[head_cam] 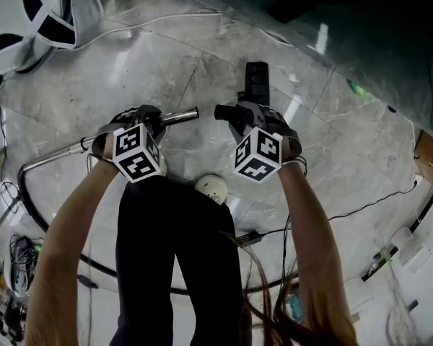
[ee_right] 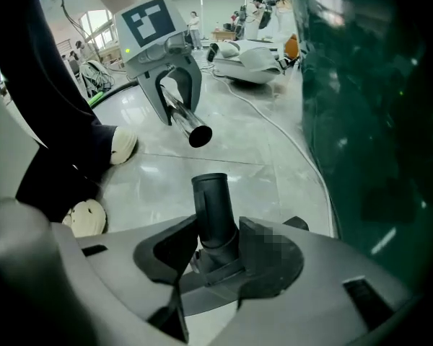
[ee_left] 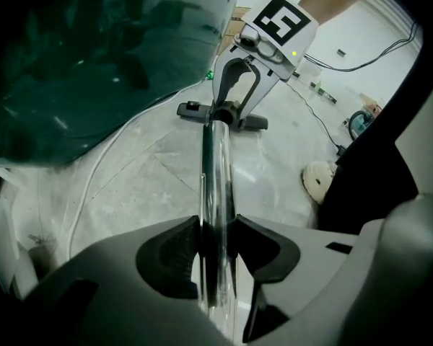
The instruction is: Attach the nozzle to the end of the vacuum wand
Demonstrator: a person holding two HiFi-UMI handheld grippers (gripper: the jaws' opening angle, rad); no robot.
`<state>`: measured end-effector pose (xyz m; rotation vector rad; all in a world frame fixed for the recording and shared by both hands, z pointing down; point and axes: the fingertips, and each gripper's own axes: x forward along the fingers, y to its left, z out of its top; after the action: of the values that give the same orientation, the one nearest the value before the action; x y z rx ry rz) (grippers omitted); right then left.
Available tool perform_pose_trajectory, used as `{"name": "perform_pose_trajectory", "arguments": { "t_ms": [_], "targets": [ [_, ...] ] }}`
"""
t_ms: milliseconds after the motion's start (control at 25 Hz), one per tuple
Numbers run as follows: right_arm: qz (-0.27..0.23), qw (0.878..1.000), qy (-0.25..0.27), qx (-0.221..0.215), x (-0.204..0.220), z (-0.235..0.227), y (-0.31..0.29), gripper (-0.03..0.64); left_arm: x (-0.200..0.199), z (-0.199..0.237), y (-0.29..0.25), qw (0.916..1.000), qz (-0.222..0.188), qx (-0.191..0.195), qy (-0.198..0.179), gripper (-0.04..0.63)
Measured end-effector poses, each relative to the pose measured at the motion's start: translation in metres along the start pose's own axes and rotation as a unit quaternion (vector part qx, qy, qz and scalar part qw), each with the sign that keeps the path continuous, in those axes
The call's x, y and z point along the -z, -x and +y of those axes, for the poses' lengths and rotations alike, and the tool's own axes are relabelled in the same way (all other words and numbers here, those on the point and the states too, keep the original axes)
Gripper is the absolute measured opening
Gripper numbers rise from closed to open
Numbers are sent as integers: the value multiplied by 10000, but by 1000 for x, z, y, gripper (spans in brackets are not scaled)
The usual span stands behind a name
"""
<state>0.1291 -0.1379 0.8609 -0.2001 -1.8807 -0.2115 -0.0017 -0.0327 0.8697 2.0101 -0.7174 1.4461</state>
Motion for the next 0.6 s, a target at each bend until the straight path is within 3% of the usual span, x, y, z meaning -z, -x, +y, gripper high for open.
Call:
{"name": "perform_pose_trajectory", "arguments": {
  "t_ms": [280, 600],
  "targets": [
    [-56, 9988, 459, -135, -32, 20, -11, 184, -4, -7, 0, 9998, 72, 169, -13, 155],
    [-123, 9971, 745, -125, -38, 20, -5, 178, -5, -10, -8, 9995, 242, 178, -71, 155]
  ]
}}
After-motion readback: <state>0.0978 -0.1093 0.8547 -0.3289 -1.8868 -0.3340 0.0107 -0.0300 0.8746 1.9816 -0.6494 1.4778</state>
